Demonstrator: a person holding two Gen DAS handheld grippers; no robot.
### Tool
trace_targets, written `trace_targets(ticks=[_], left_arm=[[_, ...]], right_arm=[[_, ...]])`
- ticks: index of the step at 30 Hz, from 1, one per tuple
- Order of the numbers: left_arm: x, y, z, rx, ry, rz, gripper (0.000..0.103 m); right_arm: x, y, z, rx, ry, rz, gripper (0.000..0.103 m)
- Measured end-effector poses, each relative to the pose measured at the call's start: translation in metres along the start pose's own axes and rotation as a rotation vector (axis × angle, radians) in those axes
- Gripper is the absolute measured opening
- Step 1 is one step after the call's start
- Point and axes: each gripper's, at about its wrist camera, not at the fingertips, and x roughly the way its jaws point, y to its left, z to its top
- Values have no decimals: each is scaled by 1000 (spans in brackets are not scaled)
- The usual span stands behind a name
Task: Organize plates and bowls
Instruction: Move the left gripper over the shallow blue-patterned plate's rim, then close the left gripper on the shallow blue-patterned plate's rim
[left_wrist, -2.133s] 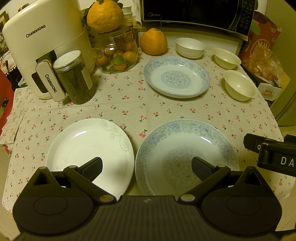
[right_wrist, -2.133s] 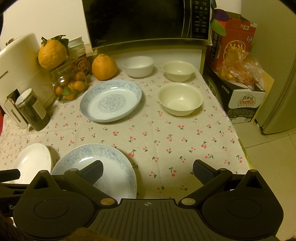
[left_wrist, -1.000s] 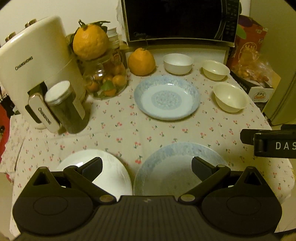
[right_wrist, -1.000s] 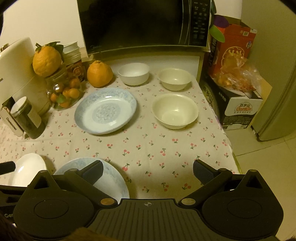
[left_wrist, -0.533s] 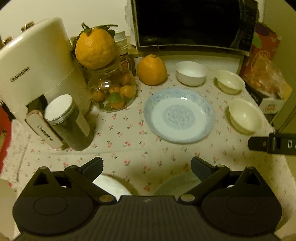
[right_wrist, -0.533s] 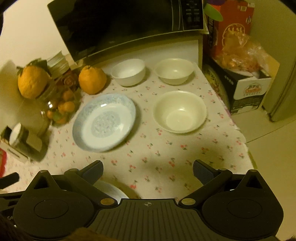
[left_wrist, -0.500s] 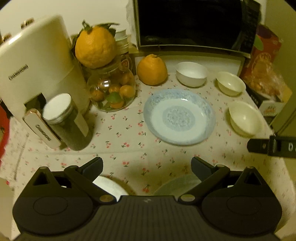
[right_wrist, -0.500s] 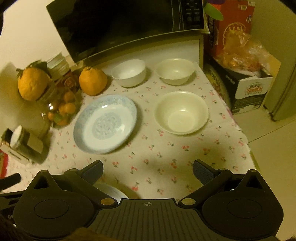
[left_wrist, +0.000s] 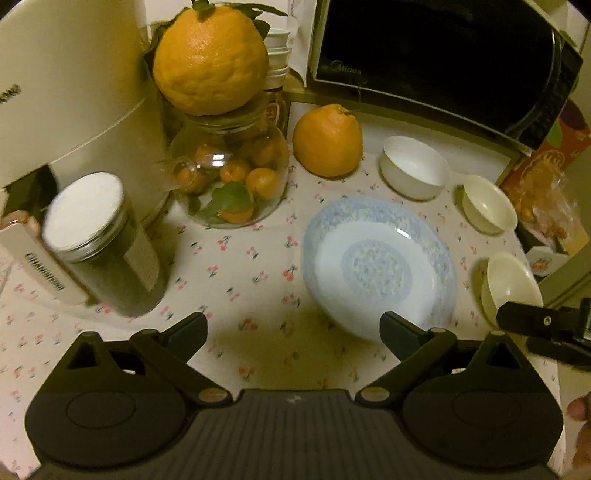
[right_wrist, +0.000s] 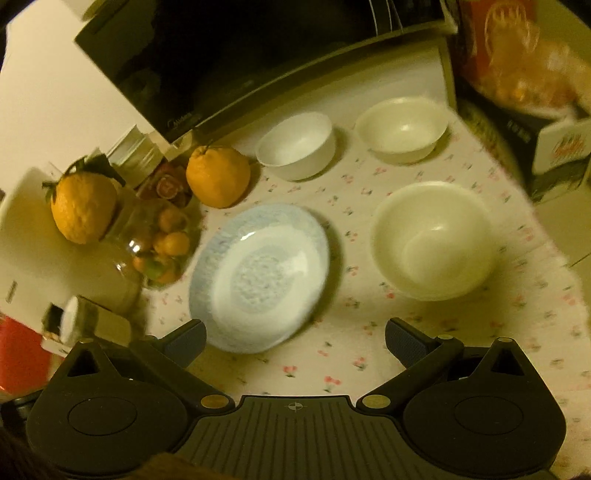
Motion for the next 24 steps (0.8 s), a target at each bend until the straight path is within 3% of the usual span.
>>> trace_targets(ticks=[5,7,13,21,24], left_arm=[[24,8,5,-55,5,-113,85],[33,8,7,-63,-5,-116,78],[52,3,9,-39,-28,-73,59],[67,3,12,-43,-51,-85,41],[72,6,11,-61,-39,-100,26]], right_arm=[[26,-20,4,136,51,143,102],[34,-23,5,169,59,173,102],[50,-18,10,142,31,138,94],[66,-21,14,158,7,108,67],[69,-26,15,173,-2,97,57]])
